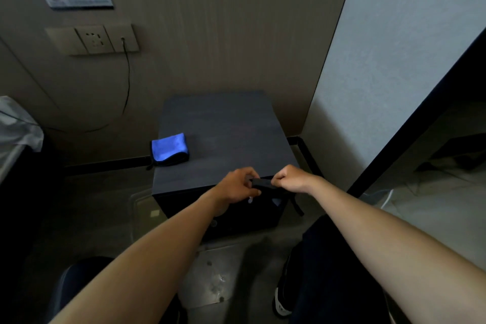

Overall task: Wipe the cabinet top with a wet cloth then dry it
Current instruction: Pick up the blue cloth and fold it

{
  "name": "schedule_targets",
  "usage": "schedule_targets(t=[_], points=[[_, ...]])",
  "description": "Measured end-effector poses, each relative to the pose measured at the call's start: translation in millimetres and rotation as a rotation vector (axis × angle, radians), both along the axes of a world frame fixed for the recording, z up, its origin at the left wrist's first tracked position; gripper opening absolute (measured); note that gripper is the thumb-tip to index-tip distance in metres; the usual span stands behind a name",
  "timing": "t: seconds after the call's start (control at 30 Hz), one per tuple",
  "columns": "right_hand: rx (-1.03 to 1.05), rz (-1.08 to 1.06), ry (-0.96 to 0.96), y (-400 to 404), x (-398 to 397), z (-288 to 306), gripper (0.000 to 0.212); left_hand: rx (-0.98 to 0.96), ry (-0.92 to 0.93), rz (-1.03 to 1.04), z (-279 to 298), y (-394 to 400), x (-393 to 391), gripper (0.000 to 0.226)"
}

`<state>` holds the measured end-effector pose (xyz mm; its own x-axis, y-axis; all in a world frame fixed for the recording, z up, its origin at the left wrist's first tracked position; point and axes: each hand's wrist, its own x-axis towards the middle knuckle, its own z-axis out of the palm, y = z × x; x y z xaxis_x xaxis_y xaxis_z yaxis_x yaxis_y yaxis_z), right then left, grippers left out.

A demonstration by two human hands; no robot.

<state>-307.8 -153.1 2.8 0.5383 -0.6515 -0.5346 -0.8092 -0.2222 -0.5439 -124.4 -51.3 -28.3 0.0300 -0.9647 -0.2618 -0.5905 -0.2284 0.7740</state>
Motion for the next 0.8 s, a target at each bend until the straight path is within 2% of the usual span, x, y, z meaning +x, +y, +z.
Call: schedule_targets(t=[0.1, 0.17, 0.23, 0.27, 0.4, 0.57, 0.63, 0.7, 0.8], points=[[0.037, -0.041, -0.087, 1.4, 7.1, 7.1, 0.033, -0.066, 0.015, 0.124, 5.9, -3.1, 11.6, 0.011], [0.116, -0.068, -0.131, 4.9, 12.2, 12.1, 0.050, -0.051, 0.120, 0.218, 11.4, -2.6, 18.1, 0.022], [0.204, -0.090, -0.159, 6.8, 16.2, 15.8, 0.070, -0.042, 0.215, 0.305, 19.3, -0.7, 22.9, 0.024], [0.251, -0.096, -0.182, 7.6, 18.0, 17.0, 0.069, -0.041, 0.253, 0.341, 23.6, 0.7, 25.2, 0.022], [0.306, -0.051, -0.271, 12.4, 26.0, 25.1, 0.045, -0.046, 0.314, 0.459, 32.7, 3.2, 34.7, 0.028], [0.299, -0.023, -0.322, 24.4, 42.9, 34.2, 0.063, -0.073, 0.238, 0.474, 36.7, 5.5, 43.2, 0.027], [0.270, -0.012, -0.331, 27.8, 50.1, 36.8, 0.062, -0.064, 0.155, 0.452, 39.1, 6.1, 45.9, 0.031], [0.245, 0.000, -0.347, 30.1, 57.3, 39.0, 0.055, -0.052, 0.094, 0.435, 41.9, 6.4, 48.3, 0.034], [0.207, 0.029, -0.359, 32.2, 65.6, 41.5, 0.030, -0.045, 0.038, 0.386, 49.3, 7.8, 50.7, 0.034]])
